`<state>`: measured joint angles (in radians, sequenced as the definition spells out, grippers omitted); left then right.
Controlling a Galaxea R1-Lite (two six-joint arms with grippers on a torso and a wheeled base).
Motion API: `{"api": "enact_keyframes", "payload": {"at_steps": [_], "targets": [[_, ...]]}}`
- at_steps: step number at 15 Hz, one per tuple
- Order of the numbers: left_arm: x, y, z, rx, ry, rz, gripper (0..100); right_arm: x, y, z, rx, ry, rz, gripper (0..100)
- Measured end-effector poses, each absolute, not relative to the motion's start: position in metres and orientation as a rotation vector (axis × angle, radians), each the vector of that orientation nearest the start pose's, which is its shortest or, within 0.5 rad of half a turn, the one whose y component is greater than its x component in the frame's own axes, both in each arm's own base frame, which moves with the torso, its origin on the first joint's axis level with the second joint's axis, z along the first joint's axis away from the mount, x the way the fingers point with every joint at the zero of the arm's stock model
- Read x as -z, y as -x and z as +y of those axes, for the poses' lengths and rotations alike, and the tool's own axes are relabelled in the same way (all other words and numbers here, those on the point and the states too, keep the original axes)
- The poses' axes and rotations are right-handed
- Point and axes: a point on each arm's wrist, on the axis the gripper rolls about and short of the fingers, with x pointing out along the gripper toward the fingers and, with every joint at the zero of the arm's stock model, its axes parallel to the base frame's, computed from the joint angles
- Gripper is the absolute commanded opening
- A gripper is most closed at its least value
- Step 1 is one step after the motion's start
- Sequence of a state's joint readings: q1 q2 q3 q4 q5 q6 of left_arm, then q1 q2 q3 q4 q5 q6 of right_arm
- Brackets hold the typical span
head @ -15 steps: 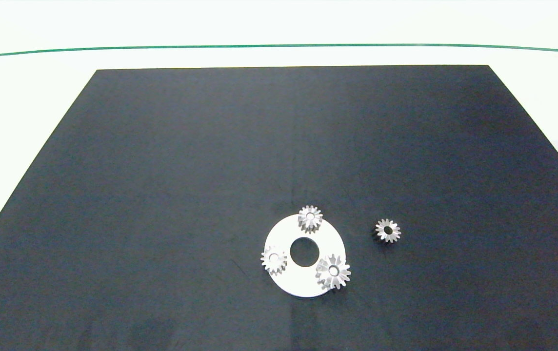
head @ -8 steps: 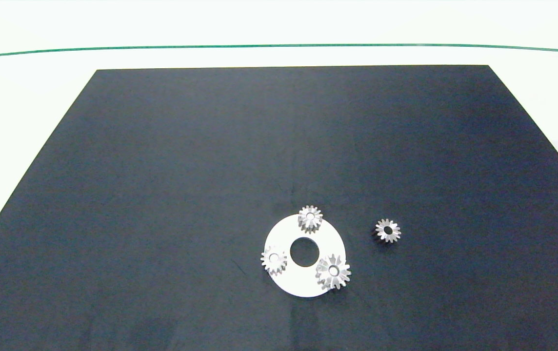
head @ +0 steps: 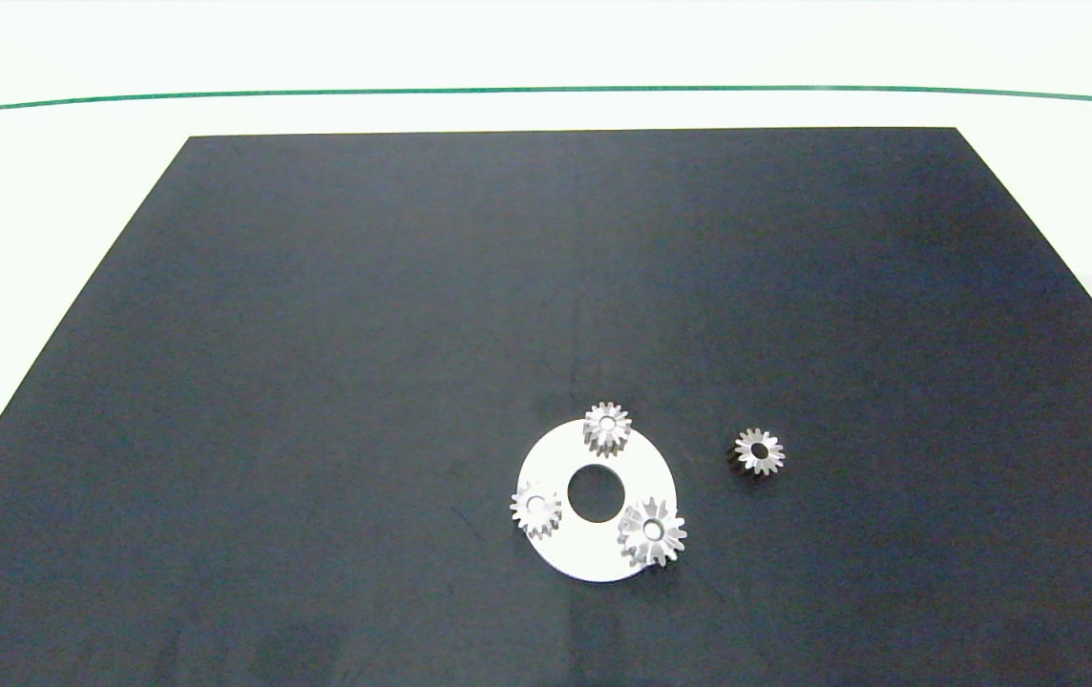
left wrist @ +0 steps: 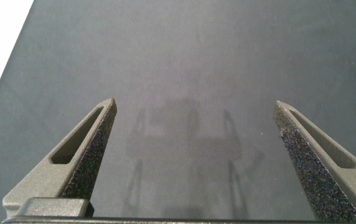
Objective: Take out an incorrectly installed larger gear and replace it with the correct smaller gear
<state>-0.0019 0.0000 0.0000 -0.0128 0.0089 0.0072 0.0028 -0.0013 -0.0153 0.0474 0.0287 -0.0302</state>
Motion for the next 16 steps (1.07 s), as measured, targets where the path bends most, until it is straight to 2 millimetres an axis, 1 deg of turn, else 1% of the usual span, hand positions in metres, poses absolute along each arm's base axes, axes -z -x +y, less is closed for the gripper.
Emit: {"api": "enact_keyframes", "payload": {"at_steps": [4, 5, 7, 8, 9, 10, 11, 12, 14, 16], "targets": [[-0.077, 0.023, 0.000, -0.011, -0.011, -0.011, 100, -0.075, 0.024, 0.000, -0.016, 0.019, 0.026, 100], [-0.077, 0.023, 0.000, -0.015, -0.037, -0.011, 100, -0.077, 0.025, 0.000, 0.006, 0.023, 0.017, 100], [-0.078, 0.023, 0.000, -0.019, -0.100, -0.008, 100, -0.095, 0.030, -0.001, 0.014, 0.029, -0.030, 100], [-0.082, 0.023, 0.000, -0.020, -0.131, -0.002, 100, -0.104, 0.033, -0.001, 0.011, 0.031, -0.031, 100], [-0.094, 0.025, 0.000, -0.023, -0.154, -0.004, 100, -0.116, 0.035, -0.001, 0.005, 0.032, -0.031, 100], [-0.110, 0.028, 0.000, -0.025, -0.171, -0.008, 100, -0.127, 0.035, -0.001, 0.000, 0.033, -0.022, 100], [-0.129, 0.031, 0.000, -0.026, -0.184, 0.004, 100, -0.139, 0.033, -0.001, -0.004, 0.035, -0.012, 100], [-0.153, 0.034, 0.000, -0.030, -0.197, 0.024, 100, -0.151, 0.029, -0.001, -0.008, 0.037, 0.008, 100], [-0.201, 0.033, 0.000, -0.039, -0.220, 0.108, 100, -0.180, 0.014, -0.001, -0.011, 0.043, 0.056, 100], [-0.250, 0.024, 0.000, -0.044, -0.233, 0.225, 100, -0.210, -0.009, 0.000, -0.017, 0.062, 0.112, 100]]}}
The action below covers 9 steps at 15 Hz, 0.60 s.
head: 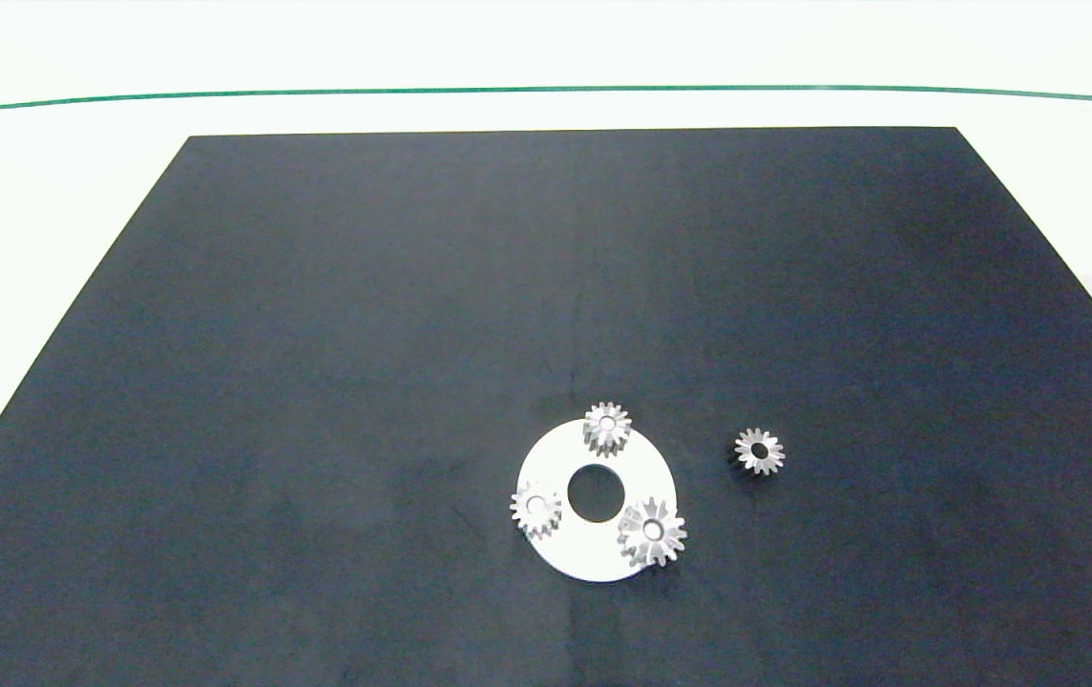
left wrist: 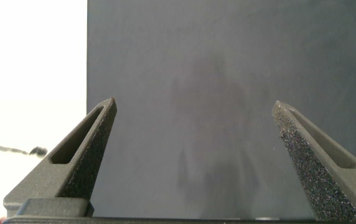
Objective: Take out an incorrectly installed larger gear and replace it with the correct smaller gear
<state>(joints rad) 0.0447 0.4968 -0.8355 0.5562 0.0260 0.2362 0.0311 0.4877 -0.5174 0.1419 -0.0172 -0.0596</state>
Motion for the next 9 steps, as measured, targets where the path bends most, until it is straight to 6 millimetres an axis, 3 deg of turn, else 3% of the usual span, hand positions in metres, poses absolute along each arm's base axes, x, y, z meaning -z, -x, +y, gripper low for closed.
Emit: {"api": "enact_keyframes", "payload": {"at_steps": [2, 4, 9], "targets": [[-0.288, 0.010, 0.000, -0.045, -0.238, 0.320, 100, -0.231, -0.039, 0.002, -0.048, 0.093, 0.181, 100], [-0.312, -0.010, 0.001, -0.045, -0.247, 0.383, 100, -0.242, -0.067, 0.009, -0.128, 0.121, 0.245, 100], [-0.332, -0.031, 0.003, -0.055, -0.248, 0.394, 100, -0.259, -0.125, 0.058, -0.408, 0.241, 0.414, 100]]}}
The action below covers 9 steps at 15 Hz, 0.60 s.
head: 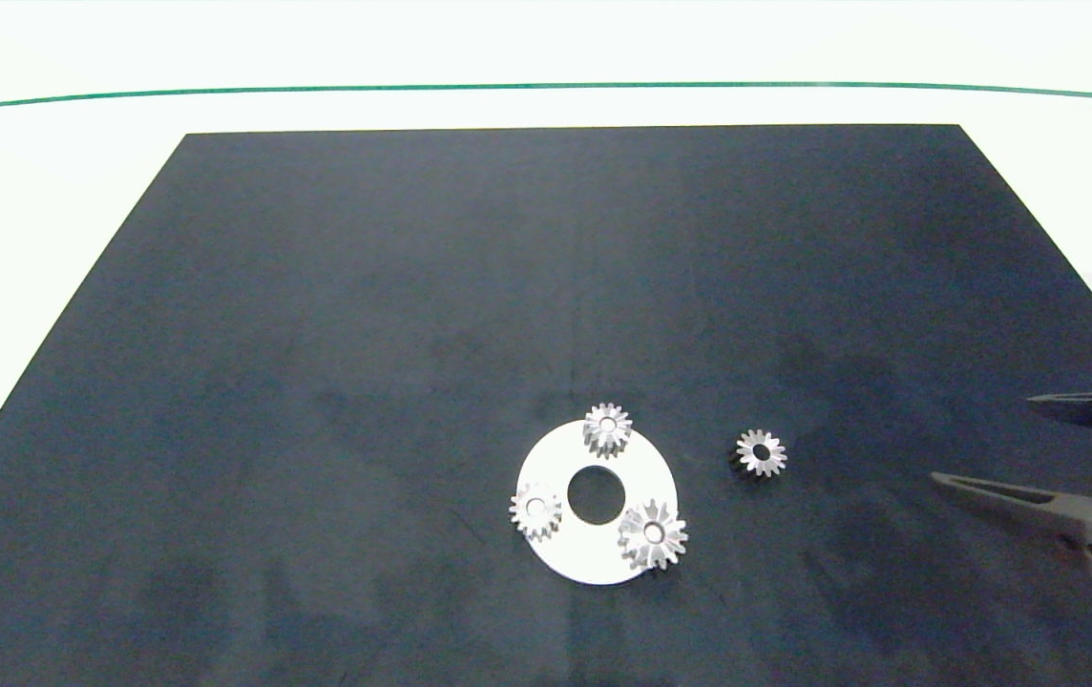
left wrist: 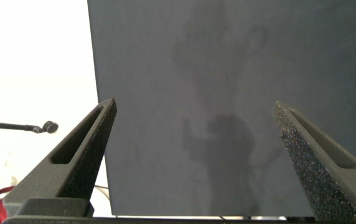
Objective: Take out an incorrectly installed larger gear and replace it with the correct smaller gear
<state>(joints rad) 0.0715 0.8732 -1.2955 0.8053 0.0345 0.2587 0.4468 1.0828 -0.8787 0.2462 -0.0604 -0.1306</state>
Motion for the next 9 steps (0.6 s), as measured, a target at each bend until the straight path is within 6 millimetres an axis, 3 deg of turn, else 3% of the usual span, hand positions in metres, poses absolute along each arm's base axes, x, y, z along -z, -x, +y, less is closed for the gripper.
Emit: {"api": "enact_keyframes", "payload": {"at_steps": [5, 9], "targets": [[-0.333, -0.033, 0.003, -0.052, -0.248, 0.397, 100, -0.249, -0.156, 0.145, -0.545, 0.493, 0.555, 100], [-0.333, -0.034, 0.003, -0.048, -0.249, 0.398, 100, -0.245, -0.169, 0.186, -0.592, 0.638, 0.650, 100]]}}
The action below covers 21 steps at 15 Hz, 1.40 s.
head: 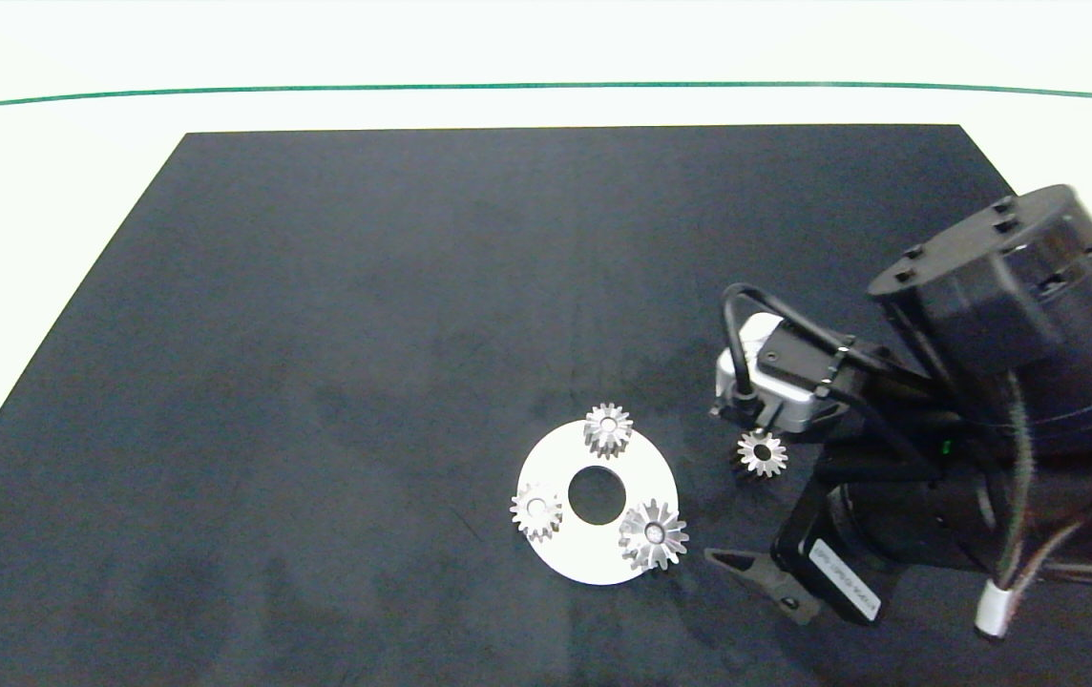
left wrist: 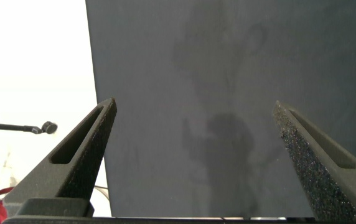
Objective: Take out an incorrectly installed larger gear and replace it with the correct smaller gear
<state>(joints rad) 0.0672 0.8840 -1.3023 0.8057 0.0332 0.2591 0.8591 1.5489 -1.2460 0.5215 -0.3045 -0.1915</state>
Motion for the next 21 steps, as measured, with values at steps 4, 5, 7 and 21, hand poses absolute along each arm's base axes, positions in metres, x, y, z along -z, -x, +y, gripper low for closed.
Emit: {"api": "enact_keyframes", "payload": {"at_steps": [4, 5, 7, 21], "targets": [[-0.333, -0.034, 0.003, -0.047, -0.249, 0.398, 100, -0.233, -0.179, 0.213, -0.622, 0.691, 0.700, 100], [-0.333, -0.034, 0.003, -0.047, -0.249, 0.398, 100, -0.229, -0.183, 0.219, -0.624, 0.699, 0.712, 100], [-0.333, -0.034, 0.003, -0.047, -0.249, 0.398, 100, -0.219, -0.188, 0.227, -0.628, 0.718, 0.738, 100], [-0.333, -0.033, 0.003, -0.045, -0.250, 0.394, 100, -0.186, -0.210, 0.256, -0.629, 0.760, 0.806, 76]]}}
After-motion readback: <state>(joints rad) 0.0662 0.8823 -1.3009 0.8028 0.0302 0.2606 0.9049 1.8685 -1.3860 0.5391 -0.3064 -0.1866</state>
